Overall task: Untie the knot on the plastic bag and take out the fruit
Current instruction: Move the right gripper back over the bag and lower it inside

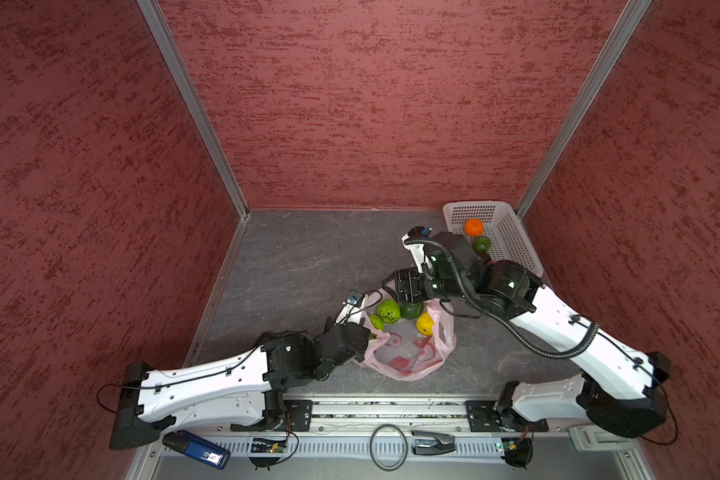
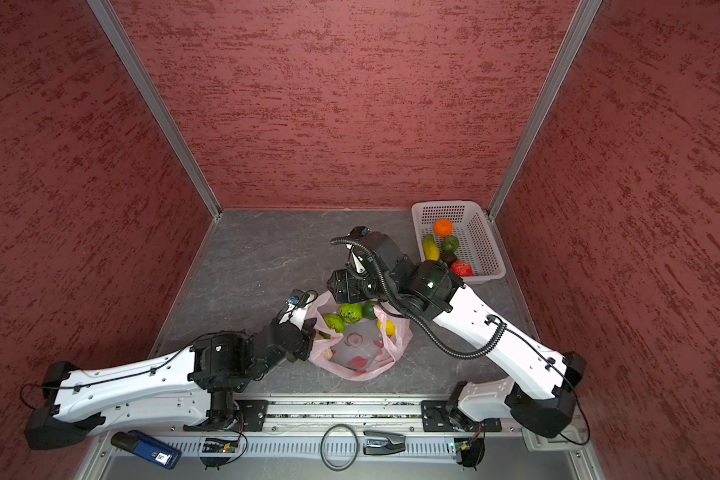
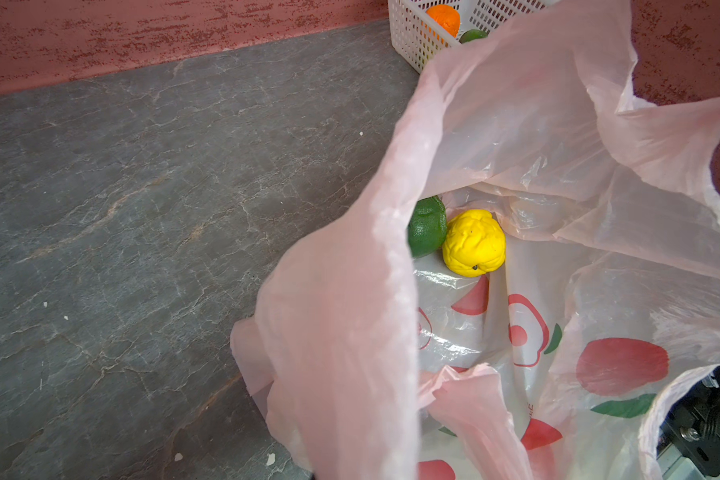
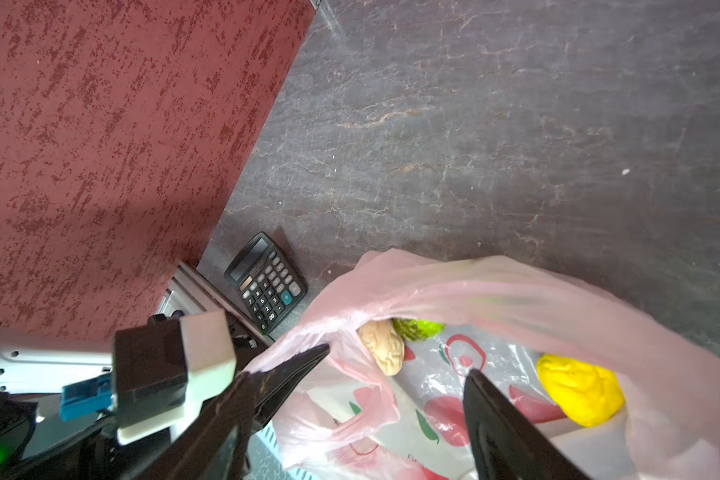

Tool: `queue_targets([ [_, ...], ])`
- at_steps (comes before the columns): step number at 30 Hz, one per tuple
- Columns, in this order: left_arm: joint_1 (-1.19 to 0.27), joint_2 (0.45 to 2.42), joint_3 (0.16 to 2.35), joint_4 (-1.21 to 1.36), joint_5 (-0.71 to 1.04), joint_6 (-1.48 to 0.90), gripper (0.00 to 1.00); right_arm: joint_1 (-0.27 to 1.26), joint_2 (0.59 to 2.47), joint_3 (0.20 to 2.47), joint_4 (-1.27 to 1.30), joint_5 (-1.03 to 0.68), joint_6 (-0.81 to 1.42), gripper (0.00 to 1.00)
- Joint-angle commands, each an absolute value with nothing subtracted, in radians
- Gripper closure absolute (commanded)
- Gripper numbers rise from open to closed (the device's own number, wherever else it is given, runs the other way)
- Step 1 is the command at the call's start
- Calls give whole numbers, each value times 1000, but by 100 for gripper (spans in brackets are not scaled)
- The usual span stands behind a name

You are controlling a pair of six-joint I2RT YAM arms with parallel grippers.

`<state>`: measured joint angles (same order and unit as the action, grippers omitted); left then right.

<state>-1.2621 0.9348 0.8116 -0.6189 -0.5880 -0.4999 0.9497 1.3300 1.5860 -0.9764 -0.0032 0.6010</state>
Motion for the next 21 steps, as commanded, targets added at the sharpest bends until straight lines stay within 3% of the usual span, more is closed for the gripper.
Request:
queue_targets([
  [1, -1249, 929, 817, -589, -572, -473, 100, 1000, 1346, 1599, -1063, 66, 694, 21],
  [10, -1230, 928, 831, -589, -553, -465, 100, 1138, 1339, 1456, -1100, 192, 772, 24],
  [21, -1230, 936, 835, -593, -549, -471, 100, 1152, 1371, 1202, -1004, 185, 704, 25],
])
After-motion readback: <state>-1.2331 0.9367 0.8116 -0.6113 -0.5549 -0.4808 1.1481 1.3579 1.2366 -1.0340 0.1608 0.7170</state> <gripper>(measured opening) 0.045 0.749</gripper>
